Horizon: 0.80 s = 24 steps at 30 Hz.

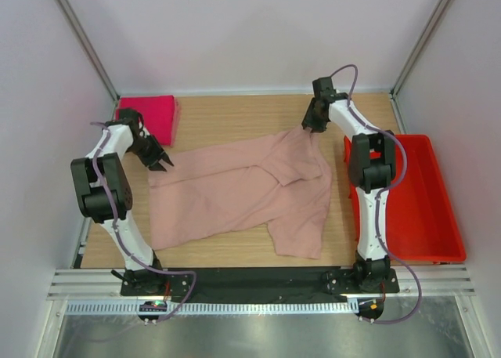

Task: Fold and stack the t-shirts

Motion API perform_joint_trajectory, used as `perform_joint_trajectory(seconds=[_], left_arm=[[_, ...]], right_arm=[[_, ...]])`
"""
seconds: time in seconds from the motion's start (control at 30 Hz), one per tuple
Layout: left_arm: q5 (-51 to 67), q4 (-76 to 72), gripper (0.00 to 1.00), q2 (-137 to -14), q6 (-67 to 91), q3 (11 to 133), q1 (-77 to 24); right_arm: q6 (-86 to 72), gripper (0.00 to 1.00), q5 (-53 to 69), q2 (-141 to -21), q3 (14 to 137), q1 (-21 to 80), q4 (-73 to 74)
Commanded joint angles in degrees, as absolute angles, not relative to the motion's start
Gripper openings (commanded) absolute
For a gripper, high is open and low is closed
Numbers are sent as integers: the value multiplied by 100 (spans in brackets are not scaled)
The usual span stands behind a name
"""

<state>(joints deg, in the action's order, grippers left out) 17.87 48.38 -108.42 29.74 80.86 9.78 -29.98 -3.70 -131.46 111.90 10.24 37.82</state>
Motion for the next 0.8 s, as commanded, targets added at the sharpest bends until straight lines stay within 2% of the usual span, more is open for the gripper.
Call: perform_joint_trajectory(seconds=[0.0,0.03,0.07,0.1,0.13,0.17,0.2,0.4,0.57,0.6,0.63,0.67,0.73,0.77], left_arm=[[1934,4650,35,-10986,3006,8288,1081],[1934,4649,35,-11021,3015,8297,1116],[1942,4623,34,-11135,3058,8279,1151],[1934,4623,34,-11136,3059,8262,1177],[1934,4597,34,-11171,3059,8279,1186],[1934,4588,34,-11197,3076,8271,1195],[1934,4579,34,-11232,3085,8262,1213],[1907,4562,34,-11215,3102,8323,1257],[1934,4553,34,-11145,3181,8341,1257],[1951,4561,34,-11136,3173,8358,1257],[1951,4579,34,-11118,3182,8376,1257],[1951,4605,34,-11101,3164,8393,1257],[1925,4588,34,-11083,3173,8394,1257],[1907,4579,35,-11100,3173,8394,1257]], right_arm=[[-2971,37,-256,-13016,11241,923,3639],[-2988,34,-220,-13034,11241,923,3630],[-3014,22,-115,-13034,11198,888,3604],[-3015,22,-97,-13025,11197,870,3604],[-3023,17,-79,-13025,11180,879,3612],[-3023,7,-70,-13017,11154,862,3604],[-3041,2,-79,-12990,11110,861,3691],[-2989,1,-729,-12595,10468,791,3612],[-2927,1,-493,-12709,10547,765,3692],[-2909,2,-449,-12683,10556,756,3613],[-2883,21,-405,-12639,10547,756,3534],[-2892,29,-352,-12569,10564,756,3455],[-2892,40,-369,-12542,10661,765,3533],[-2926,41,-395,-12542,10809,756,3612]])
